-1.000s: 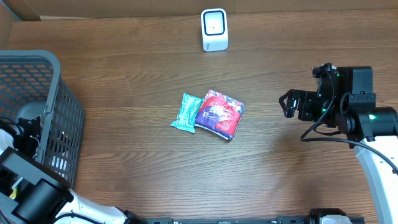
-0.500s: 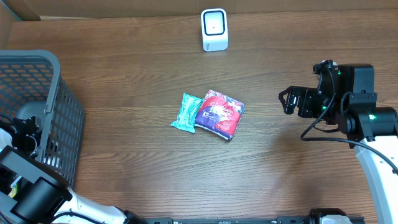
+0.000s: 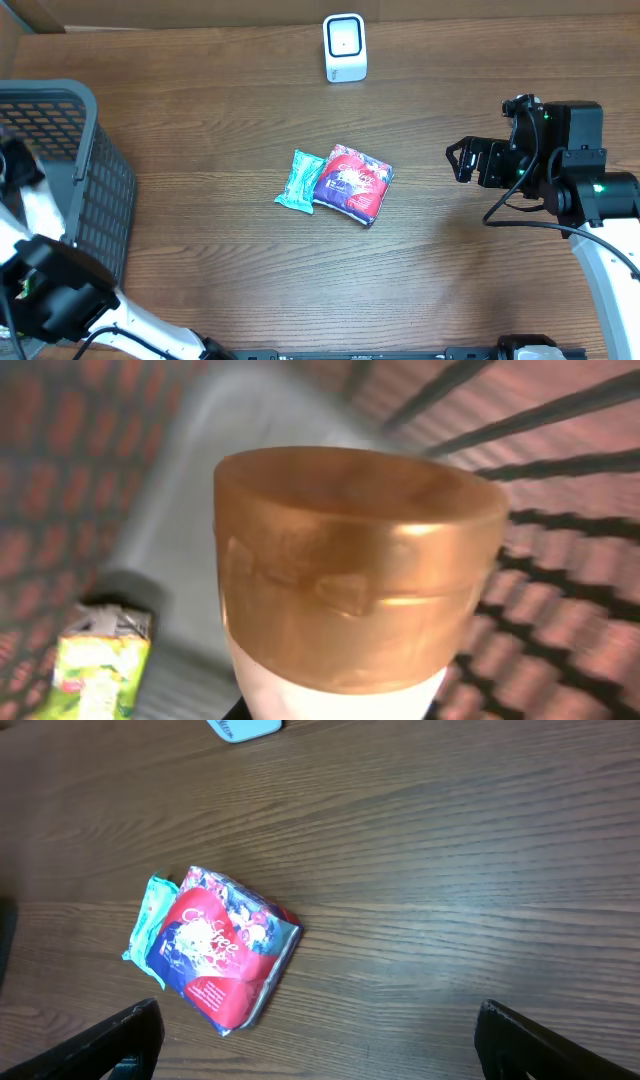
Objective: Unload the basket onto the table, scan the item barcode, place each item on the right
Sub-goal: 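Reach the left gripper into the basket and grasp the white tube, then lay the white tube left of the teal pack and release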
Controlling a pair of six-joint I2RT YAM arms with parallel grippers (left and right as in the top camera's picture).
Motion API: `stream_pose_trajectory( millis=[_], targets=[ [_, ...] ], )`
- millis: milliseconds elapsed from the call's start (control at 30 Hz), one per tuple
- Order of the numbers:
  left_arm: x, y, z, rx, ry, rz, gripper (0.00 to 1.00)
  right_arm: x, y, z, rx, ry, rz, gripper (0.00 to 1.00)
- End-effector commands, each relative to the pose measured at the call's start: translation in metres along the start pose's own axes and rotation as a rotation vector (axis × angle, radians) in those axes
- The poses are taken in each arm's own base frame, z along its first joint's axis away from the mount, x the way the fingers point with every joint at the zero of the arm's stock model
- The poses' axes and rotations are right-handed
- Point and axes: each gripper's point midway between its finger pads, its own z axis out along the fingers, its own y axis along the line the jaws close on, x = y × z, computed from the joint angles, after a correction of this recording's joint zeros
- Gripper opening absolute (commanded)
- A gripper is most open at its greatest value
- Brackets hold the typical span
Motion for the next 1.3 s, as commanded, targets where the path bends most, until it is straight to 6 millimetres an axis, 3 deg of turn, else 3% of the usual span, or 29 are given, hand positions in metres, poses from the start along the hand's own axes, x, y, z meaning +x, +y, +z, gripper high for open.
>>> stream_pose_trajectory(
  millis=[0,167,300,400,533,633,700,833,967,1100,1267],
  targets=[
    [-0.04,-0.045,-0.091,-0.001,-0.261,0.05,0.04,-0.007,0.006,-0.004,-0.016,-0.018,-0.014,1.0],
    [-0.053,-0.089,-0.191,0.011,-0.539,0.096,0.04,-0.007,0.007,-0.004,-0.017,-0.018,-0.014,1.0],
    [-0.034,-0.135,-0.267,0.057,-0.733,0.179,0.04,-0.005,0.006,-0.004,-0.015,-0.011,-0.011,1.0],
    [-0.006,-0.175,-0.294,0.146,-0.775,0.226,0.04,-0.004,0.006,-0.004,-0.015,-0.005,-0.009,1.0],
    [0.033,-0.233,-0.292,0.273,-0.695,0.333,0.04,-0.002,0.006,-0.003,-0.013,0.003,-0.006,1.0],
    [0.054,-0.272,-0.269,0.331,-0.575,0.42,0.04,-0.001,0.005,-0.004,-0.012,0.005,-0.005,1.0],
    [0.062,-0.286,-0.246,0.315,-0.479,0.403,0.04,-0.001,0.005,-0.003,-0.013,0.006,-0.005,1.0],
    [0.069,-0.296,-0.184,0.192,-0.279,0.313,0.05,-0.001,0.005,-0.004,-0.013,0.005,-0.005,1.0],
    [0.083,-0.323,-0.107,0.143,-0.093,0.334,0.04,-0.001,0.005,-0.004,-0.012,0.005,-0.005,1.0],
    [0.102,-0.342,-0.032,0.103,0.017,0.335,0.04,-0.002,0.005,-0.003,-0.012,0.002,-0.006,1.0],
    [0.126,-0.347,0.049,0.085,0.066,0.318,0.04,-0.002,0.005,-0.003,-0.012,0.003,-0.007,1.0]
  ],
)
